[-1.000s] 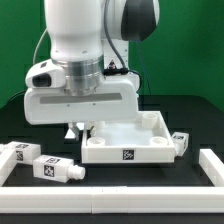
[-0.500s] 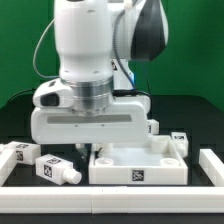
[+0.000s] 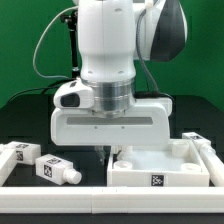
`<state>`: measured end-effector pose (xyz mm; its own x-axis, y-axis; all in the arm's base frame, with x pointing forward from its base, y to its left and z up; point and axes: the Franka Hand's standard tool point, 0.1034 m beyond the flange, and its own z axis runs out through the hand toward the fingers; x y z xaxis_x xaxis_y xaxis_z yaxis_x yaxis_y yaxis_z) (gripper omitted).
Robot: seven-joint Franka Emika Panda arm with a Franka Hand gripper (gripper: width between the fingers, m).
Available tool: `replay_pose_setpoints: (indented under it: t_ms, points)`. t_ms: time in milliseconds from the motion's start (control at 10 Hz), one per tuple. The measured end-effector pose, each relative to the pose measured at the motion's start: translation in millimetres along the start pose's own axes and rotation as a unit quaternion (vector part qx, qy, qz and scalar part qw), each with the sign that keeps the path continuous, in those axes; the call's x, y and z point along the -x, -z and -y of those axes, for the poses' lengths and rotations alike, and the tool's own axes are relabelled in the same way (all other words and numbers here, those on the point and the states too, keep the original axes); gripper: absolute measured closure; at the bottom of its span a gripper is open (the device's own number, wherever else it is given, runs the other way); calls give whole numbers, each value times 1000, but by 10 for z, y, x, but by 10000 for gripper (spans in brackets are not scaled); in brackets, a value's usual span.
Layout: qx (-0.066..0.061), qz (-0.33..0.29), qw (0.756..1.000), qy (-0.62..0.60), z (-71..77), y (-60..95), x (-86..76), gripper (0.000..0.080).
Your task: Assemble one leg
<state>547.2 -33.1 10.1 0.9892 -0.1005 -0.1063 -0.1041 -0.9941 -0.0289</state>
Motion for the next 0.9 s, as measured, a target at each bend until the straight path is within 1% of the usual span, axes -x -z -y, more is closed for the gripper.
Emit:
replay_pose_setpoints:
  t_ms: [400, 500, 700, 900]
  points:
    - [0, 0, 1000, 1, 5, 0, -1, 745]
    - [0, -2, 1000, 2, 15, 4, -46, 745]
    - [-1, -14, 1000, 7, 50, 34, -254, 745]
    - [-3, -26, 999, 20, 116, 51, -437, 745]
